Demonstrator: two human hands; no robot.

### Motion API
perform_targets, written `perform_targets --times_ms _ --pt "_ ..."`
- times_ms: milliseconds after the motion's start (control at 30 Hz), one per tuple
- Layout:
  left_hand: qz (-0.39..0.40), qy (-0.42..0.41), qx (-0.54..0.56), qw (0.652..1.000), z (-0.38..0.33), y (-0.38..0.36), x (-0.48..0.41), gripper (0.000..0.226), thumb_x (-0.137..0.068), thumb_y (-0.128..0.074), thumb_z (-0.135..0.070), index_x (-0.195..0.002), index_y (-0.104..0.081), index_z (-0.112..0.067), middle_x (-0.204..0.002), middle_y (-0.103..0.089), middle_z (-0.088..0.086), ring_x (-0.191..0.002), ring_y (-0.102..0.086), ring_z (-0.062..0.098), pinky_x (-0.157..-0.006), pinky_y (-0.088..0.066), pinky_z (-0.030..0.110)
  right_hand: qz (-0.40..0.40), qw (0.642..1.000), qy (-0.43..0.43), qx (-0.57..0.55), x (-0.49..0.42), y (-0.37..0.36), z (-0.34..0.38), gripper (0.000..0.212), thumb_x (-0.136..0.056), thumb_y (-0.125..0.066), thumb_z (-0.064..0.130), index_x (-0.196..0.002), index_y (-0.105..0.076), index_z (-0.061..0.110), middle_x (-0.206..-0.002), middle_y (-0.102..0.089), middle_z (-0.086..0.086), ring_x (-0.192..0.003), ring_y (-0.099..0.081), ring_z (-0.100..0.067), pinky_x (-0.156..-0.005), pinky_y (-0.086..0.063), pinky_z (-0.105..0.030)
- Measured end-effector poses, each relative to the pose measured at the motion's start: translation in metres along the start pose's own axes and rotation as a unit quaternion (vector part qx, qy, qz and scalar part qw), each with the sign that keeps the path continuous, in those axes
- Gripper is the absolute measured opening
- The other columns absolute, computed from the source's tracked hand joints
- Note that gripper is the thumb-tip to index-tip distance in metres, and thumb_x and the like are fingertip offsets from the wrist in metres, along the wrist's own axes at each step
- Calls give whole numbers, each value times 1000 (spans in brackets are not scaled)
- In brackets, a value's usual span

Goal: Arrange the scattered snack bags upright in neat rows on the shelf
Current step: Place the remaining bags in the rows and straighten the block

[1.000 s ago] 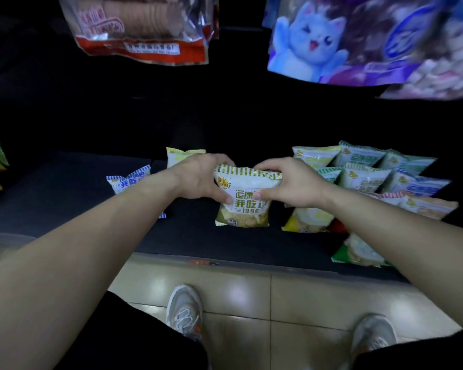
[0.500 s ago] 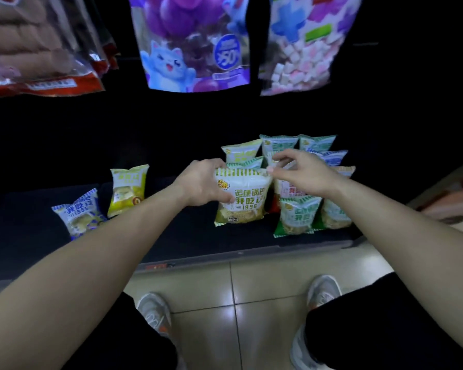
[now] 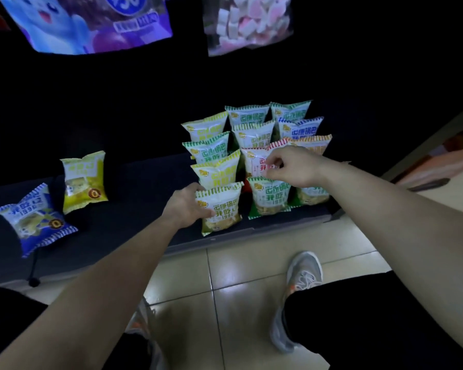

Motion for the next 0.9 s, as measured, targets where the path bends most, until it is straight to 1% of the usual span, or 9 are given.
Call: perform_targets --times_ms 67,167,300,400,533,633,700,800,900 --pt "4 4 22 1000 3 -5 -9 73 -64 -90 -37 -127 -53 -27 -100 -62 -2 -84 -62 14 -70 -54 34 16 1000 4 5 -6 -4 3 56 -95 -56 51 -140 -51 18 -147 -46 -4 -129 -48 -23 -96 -39 -31" --pt "17 8 42 999 1 -8 -18 76 -64 -91 -31 -129 -52 -30 -106 -65 0 -88 -64 15 -80 -56 37 38 999 4 18 -12 -9 8 57 -95 -56 53 -141 -48 21 -150 -44 -4 -132 -46 -24 -100 -41 -34" --pt "12 0 63 998 -4 -10 -21 74 -65 -91 -24 -124 -46 -30 -111 -60 4 -93 -63 21 -79 -55 39 36 999 3 25 -13 -10 14 57 -95 -56 53 -142 -47 22 -152 -42 -3 -134 -44 -24 -105 -40 -37" --pt "-12 16 87 996 -1 -10 -19 83 -66 -90 -21 -128 -35 -28 -106 -59 8 -90 -63 24 -73 -54 39 37 999 0 27 -12 -11 16 57 -95 -56 53 -142 -47 22 -152 -41 -3 -134 -44 -24 -104 -40 -37" --pt "-20 27 112 993 1 -9 -18 86 -69 -89 -17 -131 -30 -28 -111 -59 9 -93 -62 25 -77 -55 40 42 999 -4 26 -8 -9 14 57 -95 -56 52 -143 -47 22 -150 -43 -3 -133 -45 -24 -103 -40 -36" --pt "1 23 97 995 -3 -15 -18 90 -71 -87 -17 -137 -28 -27 -113 -60 10 -95 -62 24 -78 -54 38 53 998 -16 28 -7 -10 7 58 -95 -56 52 -143 -46 22 -150 -43 -3 -132 -46 -23 -101 -40 -34" --pt "12 18 78 997 -7 -13 -16 95 -71 -87 -19 -143 -24 -26 -124 -56 11 -104 -59 25 -85 -51 38 56 998 -20 27 -7 -8 7 60 -95 -57 52 -144 -45 21 -150 -43 -3 -132 -46 -23 -101 -40 -34" --pt "8 7 30 999 -13 2 -12 101 -70 -88 -29 -148 -23 -22 -143 -41 9 -124 -49 26 -99 -45 41 45 998 -18 32 -7 -4 15 61 -95 -57 50 -147 -43 19 -153 -40 -5 -135 -43 -25 -105 -39 -37" --pt "0 -16 -16 1000 -18 30 -2 97 -72 -86 -37 -148 -28 -20 -145 -40 9 -128 -46 25 -103 -43 40 31 998 -13 52 -9 -4 29 63 -97 -56 49 -149 -40 19 -155 -37 -7 -136 -43 -28 -106 -40 -40"
Point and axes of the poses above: each hand's wrist, its own x-axis away from the middle knuckle, its own y-axis out of the back of the hand, z = x × y, the point moved 5 cm from there along -x, towards the middle knuckle
